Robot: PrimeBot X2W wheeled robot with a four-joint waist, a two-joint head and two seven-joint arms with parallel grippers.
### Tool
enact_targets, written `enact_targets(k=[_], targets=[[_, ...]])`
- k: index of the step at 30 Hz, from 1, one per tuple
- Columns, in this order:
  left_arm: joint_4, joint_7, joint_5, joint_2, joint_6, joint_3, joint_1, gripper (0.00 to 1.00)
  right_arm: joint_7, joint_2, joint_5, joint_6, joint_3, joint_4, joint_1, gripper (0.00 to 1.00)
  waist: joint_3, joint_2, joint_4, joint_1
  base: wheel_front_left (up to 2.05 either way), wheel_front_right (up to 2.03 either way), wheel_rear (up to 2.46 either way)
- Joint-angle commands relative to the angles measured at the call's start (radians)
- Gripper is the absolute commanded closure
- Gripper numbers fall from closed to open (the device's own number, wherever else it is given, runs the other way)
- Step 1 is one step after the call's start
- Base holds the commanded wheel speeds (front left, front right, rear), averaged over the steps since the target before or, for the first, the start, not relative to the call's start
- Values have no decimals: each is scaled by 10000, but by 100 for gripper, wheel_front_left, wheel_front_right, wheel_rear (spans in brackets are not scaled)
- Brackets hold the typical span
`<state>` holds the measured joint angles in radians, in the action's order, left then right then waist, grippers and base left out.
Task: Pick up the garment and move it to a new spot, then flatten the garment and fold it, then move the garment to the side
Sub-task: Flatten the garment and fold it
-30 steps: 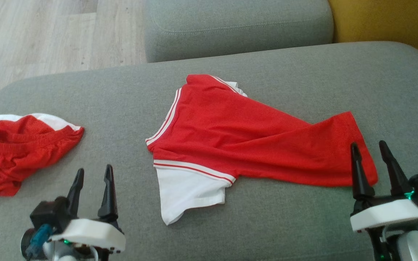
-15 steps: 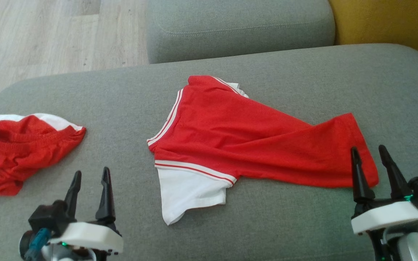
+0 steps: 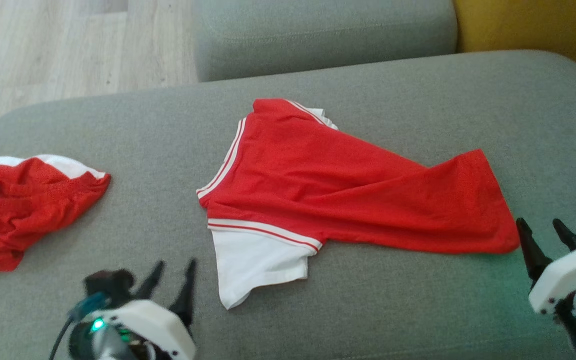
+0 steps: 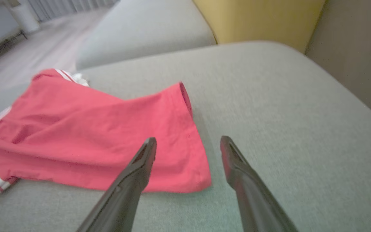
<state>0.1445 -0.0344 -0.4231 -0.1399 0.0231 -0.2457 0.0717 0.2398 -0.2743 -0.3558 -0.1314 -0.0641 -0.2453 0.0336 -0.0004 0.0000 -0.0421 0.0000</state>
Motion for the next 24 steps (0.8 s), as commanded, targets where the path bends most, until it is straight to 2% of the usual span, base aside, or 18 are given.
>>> enact_targets(k=[1, 5, 10, 15, 21, 24], targets=[[-445, -691, -189, -136, -113, 109, -770, 0, 703, -461, -153, 7, 174, 209, 756, 0, 248, 0, 52, 0, 0, 0, 0], [-536, -2357, -698, -7, -290, -334, -1155, 0, 2115, -571, -433, 7, -31, -84, 1299, 0, 742, 0, 151, 0, 0, 0, 0], [-371, -3461, -753, 128, -23, -658, -1562, 0, 3251, -510, -552, 7, -203, -633, 1786, 0, 1218, 0, 234, 0, 0, 0, 0], [-179, -3973, -800, 268, 54, -931, -1795, 0, 3769, -333, -432, 7, -356, -920, 1999, 0, 1449, 0, 265, 0, 0, 0, 0], [-122, -4583, -948, 305, 190, -1080, -1855, 0, 3868, -187, -419, 7, -386, -1161, 2149, 0, 1676, 0, 274, 0, 0, 0, 0], [-69, -4711, -852, 201, 417, -1026, -1845, 0, 3850, -121, -441, 7, -305, -1273, 2165, 0, 1728, 0, 265, 0, 0, 0, 0]])
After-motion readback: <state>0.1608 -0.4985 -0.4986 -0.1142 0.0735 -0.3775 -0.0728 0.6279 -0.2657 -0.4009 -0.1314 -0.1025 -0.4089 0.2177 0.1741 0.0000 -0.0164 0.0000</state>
